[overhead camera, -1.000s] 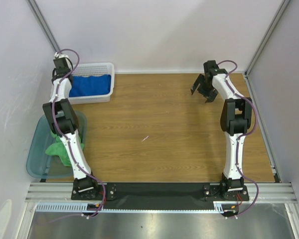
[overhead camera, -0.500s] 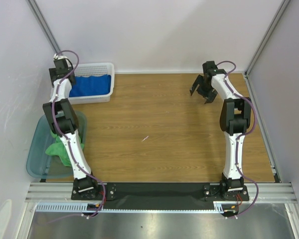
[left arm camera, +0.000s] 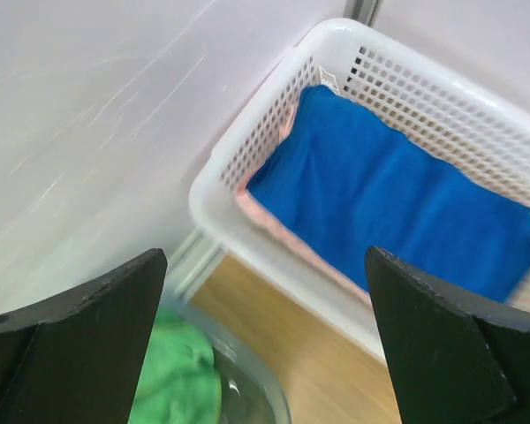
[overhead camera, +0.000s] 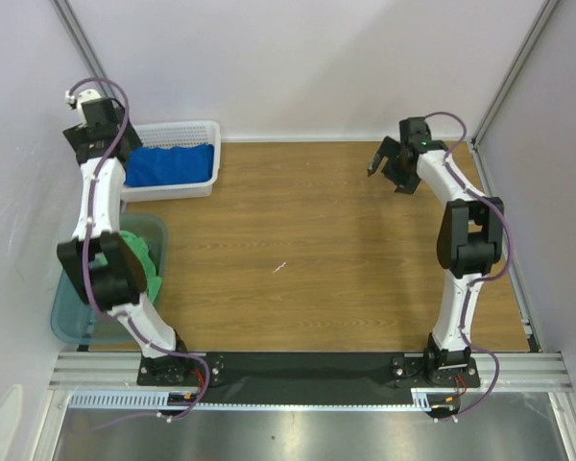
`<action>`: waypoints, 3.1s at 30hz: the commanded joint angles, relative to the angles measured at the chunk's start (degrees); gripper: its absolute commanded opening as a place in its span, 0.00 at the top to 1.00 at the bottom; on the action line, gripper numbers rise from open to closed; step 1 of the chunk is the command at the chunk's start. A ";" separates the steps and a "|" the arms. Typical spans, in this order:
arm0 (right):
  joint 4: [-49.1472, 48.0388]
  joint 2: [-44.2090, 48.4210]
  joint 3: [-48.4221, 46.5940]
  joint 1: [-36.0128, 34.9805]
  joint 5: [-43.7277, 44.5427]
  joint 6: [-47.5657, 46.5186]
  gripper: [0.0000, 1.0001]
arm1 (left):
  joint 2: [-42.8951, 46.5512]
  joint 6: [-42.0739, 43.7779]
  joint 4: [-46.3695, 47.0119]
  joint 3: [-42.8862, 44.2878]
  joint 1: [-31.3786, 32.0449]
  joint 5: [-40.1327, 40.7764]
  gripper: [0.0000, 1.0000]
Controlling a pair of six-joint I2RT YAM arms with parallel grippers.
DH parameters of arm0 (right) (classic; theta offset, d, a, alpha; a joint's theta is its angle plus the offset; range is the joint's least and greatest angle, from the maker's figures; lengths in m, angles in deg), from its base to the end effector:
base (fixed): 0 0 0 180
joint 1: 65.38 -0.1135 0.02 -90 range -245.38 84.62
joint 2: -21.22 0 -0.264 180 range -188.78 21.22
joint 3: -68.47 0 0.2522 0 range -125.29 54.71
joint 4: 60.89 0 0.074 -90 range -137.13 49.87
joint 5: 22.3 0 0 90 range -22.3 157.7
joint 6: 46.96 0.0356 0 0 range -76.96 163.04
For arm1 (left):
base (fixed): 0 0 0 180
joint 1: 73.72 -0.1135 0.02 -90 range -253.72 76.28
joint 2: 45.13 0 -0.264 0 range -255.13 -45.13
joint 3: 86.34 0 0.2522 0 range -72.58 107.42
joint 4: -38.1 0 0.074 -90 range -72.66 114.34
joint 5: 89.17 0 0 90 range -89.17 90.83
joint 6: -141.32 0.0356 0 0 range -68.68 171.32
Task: Fold and stack the towels
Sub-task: Grab crumpled towel, then move the towel to the center of the board
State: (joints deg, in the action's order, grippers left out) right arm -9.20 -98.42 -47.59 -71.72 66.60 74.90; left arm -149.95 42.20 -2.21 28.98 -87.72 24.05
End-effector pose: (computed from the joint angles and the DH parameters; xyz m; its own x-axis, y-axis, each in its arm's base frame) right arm 0.4618 0.0520 0.2371 -0.7578 0.4468 -0.4755 0.3281 0.8909 0.3141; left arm 0.4120 0.1172 0.3616 -0.3884 -0.2470 -0.8878 -0.6237 0.7797 0.0560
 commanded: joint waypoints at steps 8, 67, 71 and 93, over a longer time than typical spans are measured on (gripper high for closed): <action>-8.57 15.03 6.23 4.94 -6.71 -4.17 0.00 | 31.39 -29.70 -14.58 -29.03 -0.85 1.48 0.00; -0.84 35.69 19.58 5.64 -6.10 -1.27 0.00 | 48.41 -27.44 -12.04 -20.72 25.05 -2.31 1.00; -2.51 42.62 28.02 9.16 -6.72 -0.04 0.00 | 39.71 -26.04 -12.30 -12.72 41.02 0.42 1.00; 3.90 57.76 41.30 20.76 -7.59 -2.06 0.00 | 18.68 -35.51 -2.30 -16.60 59.71 -12.23 1.00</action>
State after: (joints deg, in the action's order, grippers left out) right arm -5.99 -41.20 -7.42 -51.14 60.63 74.22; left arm -132.64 12.80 -7.87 22.31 -25.69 14.35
